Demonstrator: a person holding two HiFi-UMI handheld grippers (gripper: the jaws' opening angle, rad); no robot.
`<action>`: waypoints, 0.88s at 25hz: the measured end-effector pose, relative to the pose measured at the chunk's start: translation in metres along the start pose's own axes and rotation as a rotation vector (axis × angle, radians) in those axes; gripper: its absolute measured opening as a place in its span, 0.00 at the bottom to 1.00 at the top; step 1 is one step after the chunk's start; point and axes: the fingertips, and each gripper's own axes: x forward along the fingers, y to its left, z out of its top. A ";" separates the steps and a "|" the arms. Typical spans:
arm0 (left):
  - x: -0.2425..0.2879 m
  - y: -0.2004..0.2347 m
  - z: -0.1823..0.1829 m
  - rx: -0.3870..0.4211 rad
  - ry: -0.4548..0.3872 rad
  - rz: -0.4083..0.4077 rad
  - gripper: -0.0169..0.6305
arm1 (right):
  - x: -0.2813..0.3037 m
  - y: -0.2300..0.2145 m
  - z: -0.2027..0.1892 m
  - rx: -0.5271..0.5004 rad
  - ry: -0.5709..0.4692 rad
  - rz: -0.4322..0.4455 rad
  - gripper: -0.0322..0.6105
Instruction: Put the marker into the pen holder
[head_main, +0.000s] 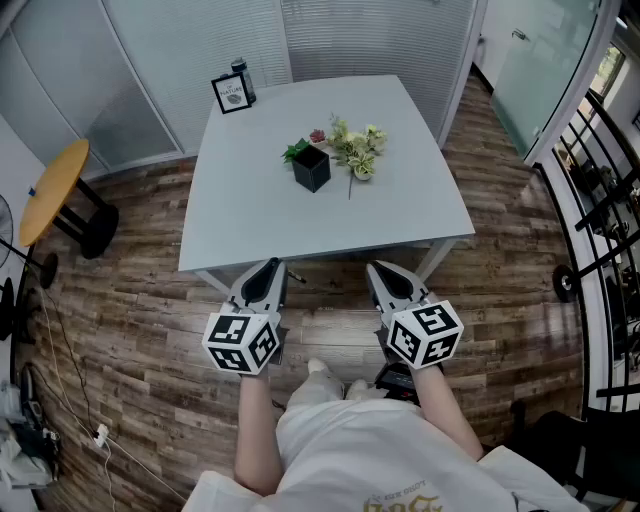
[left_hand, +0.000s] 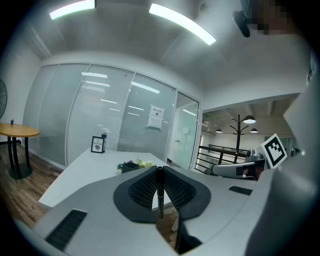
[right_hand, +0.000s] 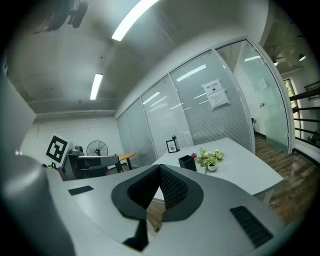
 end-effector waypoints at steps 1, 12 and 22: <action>0.000 0.000 0.001 0.000 -0.002 0.002 0.09 | 0.000 0.000 0.001 -0.003 0.001 0.002 0.08; -0.001 -0.006 0.003 -0.006 -0.011 0.002 0.09 | -0.012 -0.003 0.005 0.006 -0.018 0.009 0.08; 0.010 -0.003 0.003 -0.018 -0.016 0.018 0.09 | -0.009 -0.022 0.000 0.019 -0.001 0.001 0.08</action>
